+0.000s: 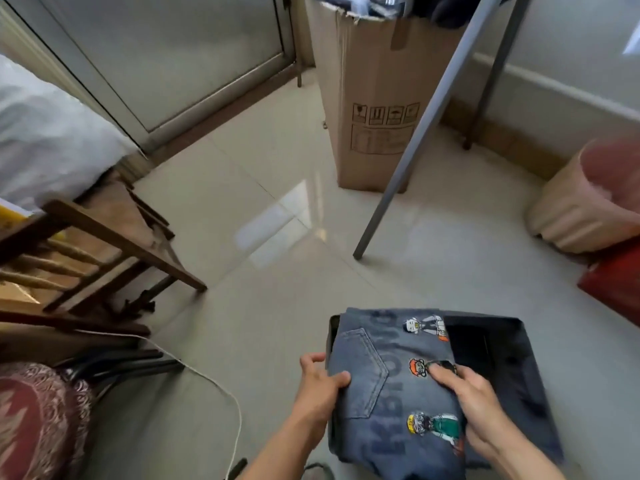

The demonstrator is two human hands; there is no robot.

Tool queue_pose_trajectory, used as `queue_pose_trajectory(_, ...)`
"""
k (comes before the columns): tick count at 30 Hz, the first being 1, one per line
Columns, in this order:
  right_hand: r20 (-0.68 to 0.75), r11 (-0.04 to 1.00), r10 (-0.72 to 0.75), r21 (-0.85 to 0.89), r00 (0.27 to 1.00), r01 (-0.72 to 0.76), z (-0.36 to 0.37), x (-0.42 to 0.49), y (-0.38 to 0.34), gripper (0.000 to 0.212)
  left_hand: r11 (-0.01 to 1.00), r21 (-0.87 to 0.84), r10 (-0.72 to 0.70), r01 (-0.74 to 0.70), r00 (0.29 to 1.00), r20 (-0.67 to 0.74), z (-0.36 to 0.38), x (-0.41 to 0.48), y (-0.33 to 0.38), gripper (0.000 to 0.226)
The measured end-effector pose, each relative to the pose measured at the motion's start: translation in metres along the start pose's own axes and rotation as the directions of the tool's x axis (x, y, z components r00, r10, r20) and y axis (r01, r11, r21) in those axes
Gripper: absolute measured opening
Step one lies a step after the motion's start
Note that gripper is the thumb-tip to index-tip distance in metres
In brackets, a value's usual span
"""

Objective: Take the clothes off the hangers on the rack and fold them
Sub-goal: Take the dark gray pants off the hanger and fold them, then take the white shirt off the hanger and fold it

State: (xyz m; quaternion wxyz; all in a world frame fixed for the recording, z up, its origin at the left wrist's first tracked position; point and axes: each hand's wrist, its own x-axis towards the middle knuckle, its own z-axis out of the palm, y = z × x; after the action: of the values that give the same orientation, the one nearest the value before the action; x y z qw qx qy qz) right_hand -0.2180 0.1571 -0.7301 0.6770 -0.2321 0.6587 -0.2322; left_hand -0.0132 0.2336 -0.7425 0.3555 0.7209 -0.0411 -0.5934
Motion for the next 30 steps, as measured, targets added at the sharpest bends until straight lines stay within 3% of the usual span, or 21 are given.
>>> queue_pose_trajectory(8,-0.096,0.985,0.129,-0.101,0.987,-0.139,-0.016,0.093,0.083,0.013,0.997,0.046,-0.064,0.065,0.998,-0.010,0.023,0.081,-0.077,0.033)
queue_pose_trajectory(14,-0.133,0.972,0.168,-0.143,0.977,-0.186,-0.014,0.148,0.103,0.013,0.988,0.063,-0.146,0.143,0.988,0.056,0.040,0.127,-0.097,0.049)
queue_pose_trajectory(19,-0.149,0.963,0.166,-0.188,0.975,-0.192,-0.004,0.182,0.107,0.015,0.992,0.040,-0.122,0.122,0.992,0.011,0.047,0.155,-0.100,0.058)
queue_pose_trajectory(21,-0.132,0.955,0.166,-0.227,0.977,-0.193,0.002,0.192,0.110,0.021,0.993,0.039,-0.112,0.112,0.994,-0.005,0.049,0.163,-0.101,0.062)
queue_pose_trajectory(25,-0.146,0.892,0.094,-0.428,0.985,-0.149,0.014,0.197,0.111,0.053,0.974,0.180,-0.127,0.134,0.991,-0.052,0.057,0.170,-0.103,0.081)
queue_pose_trajectory(27,-0.144,0.884,0.049,-0.454,0.988,-0.110,0.018,0.190,0.105,0.057,0.967,0.213,-0.133,0.142,0.989,-0.058,0.060,0.163,-0.098,0.076)
queue_pose_trajectory(30,-0.114,0.903,0.047,-0.420,0.992,-0.091,0.024,0.170,0.093,0.047,0.981,0.147,-0.130,0.129,0.991,0.000,0.063,0.144,-0.080,0.059)
